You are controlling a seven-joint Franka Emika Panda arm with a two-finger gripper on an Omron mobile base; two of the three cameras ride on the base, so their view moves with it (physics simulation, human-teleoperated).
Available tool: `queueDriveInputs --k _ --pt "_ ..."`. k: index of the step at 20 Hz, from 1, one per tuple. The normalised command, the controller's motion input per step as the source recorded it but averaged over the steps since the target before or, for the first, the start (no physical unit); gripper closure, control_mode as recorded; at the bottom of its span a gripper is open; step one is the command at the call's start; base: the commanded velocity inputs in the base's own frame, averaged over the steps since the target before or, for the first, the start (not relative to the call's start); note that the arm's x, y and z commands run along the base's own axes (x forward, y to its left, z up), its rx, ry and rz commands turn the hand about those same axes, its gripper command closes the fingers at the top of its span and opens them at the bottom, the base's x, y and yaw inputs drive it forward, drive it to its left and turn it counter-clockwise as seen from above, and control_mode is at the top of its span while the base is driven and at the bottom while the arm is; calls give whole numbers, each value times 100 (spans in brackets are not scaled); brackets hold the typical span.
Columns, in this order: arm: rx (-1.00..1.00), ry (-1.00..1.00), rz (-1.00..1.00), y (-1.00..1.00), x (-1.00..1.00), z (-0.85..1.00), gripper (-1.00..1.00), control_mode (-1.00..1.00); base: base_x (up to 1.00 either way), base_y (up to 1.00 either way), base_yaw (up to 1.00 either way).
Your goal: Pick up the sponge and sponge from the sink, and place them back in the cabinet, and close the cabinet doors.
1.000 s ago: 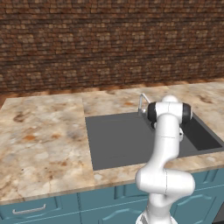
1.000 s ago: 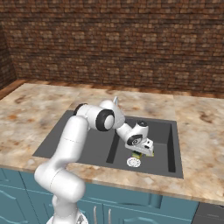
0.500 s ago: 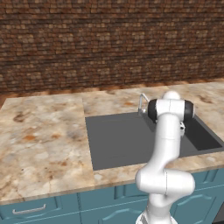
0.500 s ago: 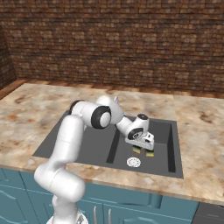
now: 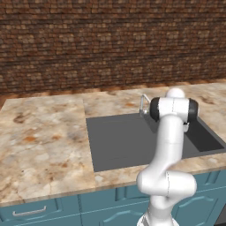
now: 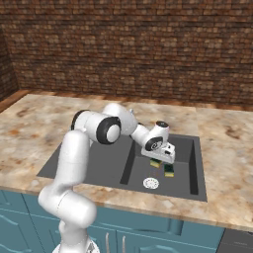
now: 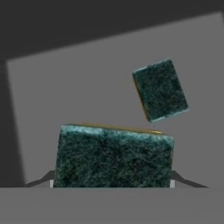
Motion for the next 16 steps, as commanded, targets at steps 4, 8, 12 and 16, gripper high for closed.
queueDriveInputs --k 4,8,12,16 --pt "0 0 4 14 -27 38 100 -100 0 0 0" --pt "0 0 6 24 -37 31 100 -100 0 0 0" --pt "0 0 8 33 -38 31 100 -100 0 0 0" --pt "0 0 9 40 -39 29 100 -100 0 0 0"
